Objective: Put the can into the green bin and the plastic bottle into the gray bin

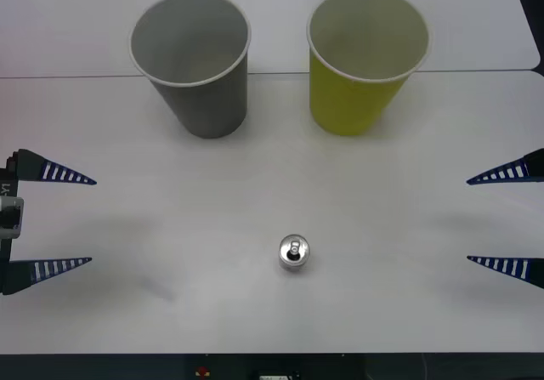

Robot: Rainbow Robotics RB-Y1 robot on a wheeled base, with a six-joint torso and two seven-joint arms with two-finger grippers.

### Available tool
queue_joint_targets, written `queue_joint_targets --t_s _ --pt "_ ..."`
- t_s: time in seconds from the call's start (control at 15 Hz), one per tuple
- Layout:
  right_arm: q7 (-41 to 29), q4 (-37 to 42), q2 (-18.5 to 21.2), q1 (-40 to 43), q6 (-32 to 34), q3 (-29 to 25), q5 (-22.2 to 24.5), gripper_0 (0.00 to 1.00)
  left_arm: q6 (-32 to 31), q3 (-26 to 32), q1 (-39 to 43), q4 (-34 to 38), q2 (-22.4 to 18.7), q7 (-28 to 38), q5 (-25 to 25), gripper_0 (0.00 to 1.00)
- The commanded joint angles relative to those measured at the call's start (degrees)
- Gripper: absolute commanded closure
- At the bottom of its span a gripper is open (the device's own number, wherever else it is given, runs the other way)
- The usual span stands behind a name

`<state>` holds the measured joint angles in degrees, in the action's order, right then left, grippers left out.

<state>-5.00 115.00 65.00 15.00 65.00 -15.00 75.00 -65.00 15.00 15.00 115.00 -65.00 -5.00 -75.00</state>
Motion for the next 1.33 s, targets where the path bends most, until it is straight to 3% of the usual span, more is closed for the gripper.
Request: queue_joint_targets --t_s 0.07,0.53,0.73,1.33 --pt "0.0 0.0 0.0 0.0 0.0 0.0 0.0 0.0 0.0 0.0 0.0 0.0 0.0 0.0 0.0 0.0" --pt "1.13 -1.88 -0.93 0.03 -1.02 0.94 -0.56 0.0 0.0 0.0 0.0 0.0 0.0 0.0 0.0 0.0" --pt "2.45 -3.38 -1.45 -1.2 -2.6 4.8 -1.08 0.0 0.0 0.0 0.0 0.0 0.0 0.0 0.0 0.0" --pt "6.93 -5.49 -7.87 -4.28 -7.34 14.56 -1.96 0.0 0.0 0.0 0.0 0.0 0.0 0.0 0.0 0.0"
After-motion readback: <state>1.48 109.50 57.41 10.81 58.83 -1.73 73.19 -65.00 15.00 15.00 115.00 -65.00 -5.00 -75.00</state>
